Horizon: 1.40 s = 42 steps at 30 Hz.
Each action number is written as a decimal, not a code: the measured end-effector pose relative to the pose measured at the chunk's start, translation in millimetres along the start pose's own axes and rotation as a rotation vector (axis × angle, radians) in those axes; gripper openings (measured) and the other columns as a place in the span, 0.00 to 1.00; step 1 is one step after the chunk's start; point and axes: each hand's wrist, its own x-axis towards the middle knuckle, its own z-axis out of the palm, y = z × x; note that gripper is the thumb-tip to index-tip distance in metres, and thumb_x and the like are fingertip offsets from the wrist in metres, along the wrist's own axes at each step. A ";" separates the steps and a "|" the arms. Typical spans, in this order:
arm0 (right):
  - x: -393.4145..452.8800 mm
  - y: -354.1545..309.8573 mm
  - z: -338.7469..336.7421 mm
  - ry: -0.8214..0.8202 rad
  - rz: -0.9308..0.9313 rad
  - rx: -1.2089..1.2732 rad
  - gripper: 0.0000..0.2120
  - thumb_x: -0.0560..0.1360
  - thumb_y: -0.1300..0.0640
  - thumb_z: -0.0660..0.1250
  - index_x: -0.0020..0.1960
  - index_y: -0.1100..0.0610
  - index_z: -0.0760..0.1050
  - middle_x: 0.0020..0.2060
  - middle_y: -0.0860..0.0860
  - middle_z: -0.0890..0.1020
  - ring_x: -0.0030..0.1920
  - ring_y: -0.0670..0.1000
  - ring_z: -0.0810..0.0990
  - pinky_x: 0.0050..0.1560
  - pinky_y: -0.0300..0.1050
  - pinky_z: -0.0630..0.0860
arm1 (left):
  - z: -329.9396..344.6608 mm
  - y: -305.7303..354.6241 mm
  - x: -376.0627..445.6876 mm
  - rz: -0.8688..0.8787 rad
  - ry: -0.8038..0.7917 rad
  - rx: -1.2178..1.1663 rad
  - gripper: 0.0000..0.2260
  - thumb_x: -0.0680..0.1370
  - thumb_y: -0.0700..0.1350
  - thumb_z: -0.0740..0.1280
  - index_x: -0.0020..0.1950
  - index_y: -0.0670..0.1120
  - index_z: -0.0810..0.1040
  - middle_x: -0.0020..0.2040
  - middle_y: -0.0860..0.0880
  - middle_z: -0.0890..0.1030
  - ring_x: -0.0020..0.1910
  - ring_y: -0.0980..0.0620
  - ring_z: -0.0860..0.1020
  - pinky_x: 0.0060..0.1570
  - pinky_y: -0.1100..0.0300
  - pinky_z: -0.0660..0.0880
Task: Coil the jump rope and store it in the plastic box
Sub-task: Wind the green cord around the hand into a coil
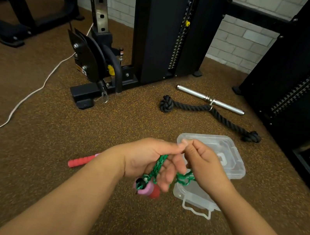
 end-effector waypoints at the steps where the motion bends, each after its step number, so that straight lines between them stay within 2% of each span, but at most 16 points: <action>1: -1.1 5.2 3.9 -0.025 0.016 0.009 0.20 0.73 0.37 0.62 0.38 0.53 0.77 0.32 0.55 0.78 0.36 0.50 0.74 0.42 0.59 0.73 | -0.6 0.0 0.2 0.045 0.022 -0.046 0.21 0.77 0.54 0.57 0.36 0.43 0.81 0.24 0.48 0.79 0.24 0.52 0.80 0.25 0.65 0.75; 3: -5.0 12.7 11.3 -0.074 0.061 0.004 0.23 0.72 0.38 0.59 0.45 0.58 0.76 0.41 0.69 0.77 0.40 0.59 0.77 0.47 0.68 0.73 | -3.7 0.6 0.5 0.134 0.068 -0.159 0.21 0.78 0.53 0.56 0.38 0.42 0.82 0.28 0.46 0.82 0.28 0.51 0.82 0.31 0.63 0.78; 4: -6.8 16.6 13.9 -0.089 0.080 -0.005 0.22 0.73 0.40 0.59 0.47 0.59 0.76 0.42 0.70 0.77 0.39 0.60 0.77 0.46 0.68 0.73 | -5.9 1.3 0.7 0.178 0.088 -0.222 0.21 0.79 0.52 0.55 0.40 0.41 0.82 0.31 0.45 0.83 0.31 0.50 0.83 0.33 0.62 0.79; 5: -9.3 18.8 15.6 -0.095 0.086 -0.030 0.18 0.76 0.44 0.59 0.47 0.58 0.76 0.38 0.66 0.78 0.37 0.58 0.75 0.41 0.63 0.74 | -7.5 3.0 0.4 0.221 0.109 -0.284 0.22 0.79 0.52 0.55 0.42 0.40 0.83 0.33 0.45 0.84 0.33 0.50 0.84 0.35 0.61 0.80; 7: -14.0 23.0 17.8 -0.106 0.065 -0.116 0.12 0.80 0.51 0.58 0.42 0.52 0.76 0.27 0.46 0.75 0.31 0.49 0.70 0.35 0.50 0.68 | -9.2 5.9 -0.3 0.292 0.172 -0.379 0.22 0.81 0.52 0.53 0.45 0.40 0.83 0.36 0.43 0.85 0.36 0.49 0.85 0.37 0.60 0.80; 9: -18.8 23.3 21.4 -0.133 0.034 -0.193 0.13 0.80 0.53 0.57 0.40 0.49 0.75 0.24 0.40 0.73 0.28 0.41 0.68 0.34 0.43 0.66 | -10.3 7.5 0.2 0.324 0.239 -0.439 0.24 0.82 0.52 0.52 0.47 0.41 0.84 0.39 0.43 0.86 0.38 0.48 0.85 0.38 0.60 0.81; 16: -32.8 11.5 27.8 -0.257 -0.082 -0.365 0.11 0.80 0.51 0.57 0.42 0.47 0.74 0.27 0.39 0.73 0.31 0.38 0.71 0.33 0.35 0.66 | -17.1 7.6 3.4 0.312 0.329 -0.553 0.38 0.78 0.65 0.43 0.60 0.37 0.78 0.56 0.36 0.82 0.56 0.43 0.81 0.55 0.52 0.77; 20: -36.4 -4.0 27.1 -0.294 -0.206 -0.423 0.12 0.79 0.46 0.56 0.40 0.49 0.72 0.32 0.42 0.75 0.36 0.41 0.74 0.40 0.43 0.72 | -23.2 5.1 3.2 0.273 0.356 -0.458 0.47 0.72 0.73 0.38 0.62 0.37 0.76 0.58 0.36 0.81 0.59 0.42 0.80 0.62 0.50 0.71; 23: -36.9 -21.7 21.7 -0.289 -0.302 -0.407 0.16 0.78 0.46 0.58 0.41 0.55 0.74 0.31 0.45 0.77 0.35 0.45 0.75 0.38 0.47 0.73 | -18.7 3.9 6.4 0.157 0.406 -0.157 0.49 0.71 0.72 0.33 0.60 0.38 0.78 0.54 0.38 0.83 0.56 0.44 0.81 0.61 0.51 0.72; 24: -35.7 -28.1 18.3 -0.277 -0.312 -0.379 0.13 0.77 0.49 0.59 0.40 0.55 0.76 0.31 0.43 0.77 0.35 0.44 0.75 0.37 0.44 0.73 | -15.2 3.0 6.4 0.113 0.414 -0.029 0.49 0.71 0.72 0.32 0.58 0.39 0.80 0.51 0.39 0.84 0.53 0.45 0.83 0.57 0.53 0.75; 26: -30.7 -38.4 9.4 -0.226 -0.284 -0.275 0.10 0.77 0.55 0.61 0.40 0.53 0.77 0.30 0.41 0.78 0.35 0.42 0.77 0.37 0.39 0.72 | -8.5 1.3 5.0 0.027 0.380 0.156 0.48 0.71 0.70 0.30 0.46 0.43 0.83 0.38 0.42 0.85 0.39 0.50 0.84 0.41 0.61 0.76; 28: -24.5 -45.8 -0.9 -0.164 -0.238 -0.199 0.10 0.77 0.59 0.61 0.39 0.54 0.77 0.31 0.41 0.78 0.34 0.40 0.75 0.36 0.33 0.69 | -5.7 0.5 2.7 -0.019 0.312 0.222 0.49 0.71 0.69 0.29 0.39 0.38 0.81 0.33 0.41 0.81 0.31 0.51 0.81 0.32 0.65 0.75; 31: -15.5 -48.5 -12.1 -0.079 -0.191 -0.201 0.11 0.79 0.56 0.60 0.41 0.55 0.77 0.32 0.44 0.77 0.33 0.39 0.73 0.36 0.33 0.68 | -9.7 0.8 2.2 -0.008 0.263 0.196 0.53 0.70 0.71 0.30 0.48 0.31 0.80 0.39 0.34 0.82 0.38 0.43 0.82 0.40 0.58 0.77; 35: -8.4 -41.3 -17.3 -0.028 -0.107 -0.217 0.12 0.79 0.51 0.59 0.41 0.53 0.77 0.31 0.49 0.74 0.29 0.41 0.68 0.33 0.39 0.66 | -12.3 2.5 -1.3 -0.016 0.233 0.182 0.54 0.69 0.72 0.31 0.48 0.33 0.82 0.41 0.32 0.82 0.40 0.40 0.82 0.42 0.55 0.76; 39: -10.1 -42.4 -18.3 -0.072 -0.125 -0.198 0.12 0.79 0.52 0.60 0.41 0.54 0.78 0.30 0.47 0.74 0.28 0.41 0.68 0.32 0.35 0.66 | -15.5 1.9 -1.6 0.027 0.322 0.187 0.53 0.69 0.72 0.29 0.51 0.35 0.82 0.44 0.32 0.83 0.43 0.39 0.82 0.42 0.56 0.77; 42: -13.7 -46.3 -20.5 -0.158 -0.146 -0.152 0.11 0.77 0.55 0.63 0.39 0.56 0.78 0.25 0.45 0.71 0.26 0.42 0.65 0.29 0.35 0.63 | -20.4 2.9 -1.1 0.075 0.393 0.058 0.53 0.69 0.72 0.30 0.56 0.35 0.79 0.48 0.34 0.83 0.47 0.40 0.83 0.47 0.54 0.76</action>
